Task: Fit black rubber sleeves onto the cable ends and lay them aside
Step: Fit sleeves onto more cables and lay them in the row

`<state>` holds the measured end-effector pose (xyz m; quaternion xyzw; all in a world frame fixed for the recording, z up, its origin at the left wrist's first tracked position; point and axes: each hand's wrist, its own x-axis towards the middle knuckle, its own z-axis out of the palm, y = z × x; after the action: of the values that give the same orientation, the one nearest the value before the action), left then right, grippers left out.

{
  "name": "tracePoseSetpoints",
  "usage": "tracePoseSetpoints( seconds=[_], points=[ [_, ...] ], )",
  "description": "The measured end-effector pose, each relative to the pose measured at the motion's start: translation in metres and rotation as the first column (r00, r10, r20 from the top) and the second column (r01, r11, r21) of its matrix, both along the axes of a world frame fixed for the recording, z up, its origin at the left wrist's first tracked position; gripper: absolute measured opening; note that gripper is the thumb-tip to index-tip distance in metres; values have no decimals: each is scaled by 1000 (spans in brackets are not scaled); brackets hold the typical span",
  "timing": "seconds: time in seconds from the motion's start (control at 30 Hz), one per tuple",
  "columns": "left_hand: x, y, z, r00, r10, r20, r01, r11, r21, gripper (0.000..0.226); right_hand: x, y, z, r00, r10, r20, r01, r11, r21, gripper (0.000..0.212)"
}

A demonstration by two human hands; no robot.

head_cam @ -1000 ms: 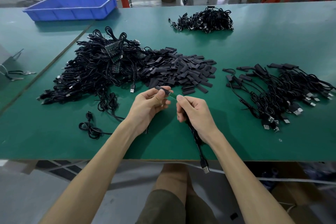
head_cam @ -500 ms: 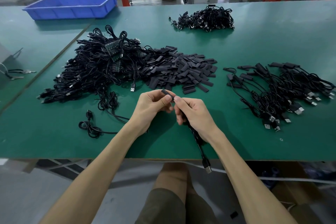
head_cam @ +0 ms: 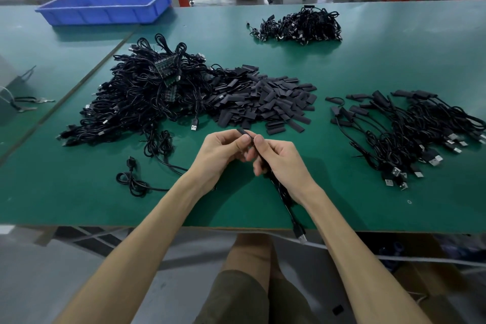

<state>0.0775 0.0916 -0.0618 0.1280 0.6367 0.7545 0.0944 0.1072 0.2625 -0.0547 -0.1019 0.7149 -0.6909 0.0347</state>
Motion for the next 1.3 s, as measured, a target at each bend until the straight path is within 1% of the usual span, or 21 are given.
tracePoseSetpoints(
  seconds=[0.07, 0.17, 0.33, 0.5, 0.67, 0.83, 0.97, 1.1, 1.17, 1.3],
  points=[
    [-1, 0, 1, 1000, -1, 31, 0, 999, 37, 22, -1, 2, 1, 1000, 0, 1, 0, 1000, -17, 38],
    [-1, -1, 2, 999, 7, 36, -8, 1000, 29, 26, -1, 3, 2, 1000, -1, 1, 1, 1000, -15, 31],
    [-3, 0, 0, 999, 17, -39, -20, 997, -74, 27, 1, 4, 1, 1000, -26, 2, 26, 1000, 3, 32],
    [-4, -3, 0, 999, -6, -47, 1, 993, -118, 32, 1, 3, 1, 1000, -29, 0, 29, 1000, -1, 33],
    [-4, -4, 1, 998, -43, -54, 34, 988, -149, 30, 0, 3, -2, 1000, -11, -10, 11, 1000, 11, 33],
    [-3, -4, 1, 998, -54, -14, 53, 994, -91, 27, -2, 2, -4, 1000, -18, -14, 18, 1000, 4, 30],
    [-2, -8, 1, 998, -61, 34, 60, 998, 15, 24, -2, 0, -3, 1000, -9, 10, 9, 1000, -18, 26],
    [-4, -8, 3, 996, -42, 83, 31, 992, 125, 23, -2, 1, -1, 1000, -5, 27, 6, 1000, -25, 28],
    [-5, -9, 3, 996, -36, 83, 24, 989, 143, 22, -2, 2, 0, 1000, -8, 20, 9, 1000, -13, 28],
    [-5, -9, 2, 997, -40, 65, 32, 991, 127, 20, -2, 2, 0, 1000, -13, 20, 14, 1000, -28, 29]
  ],
)
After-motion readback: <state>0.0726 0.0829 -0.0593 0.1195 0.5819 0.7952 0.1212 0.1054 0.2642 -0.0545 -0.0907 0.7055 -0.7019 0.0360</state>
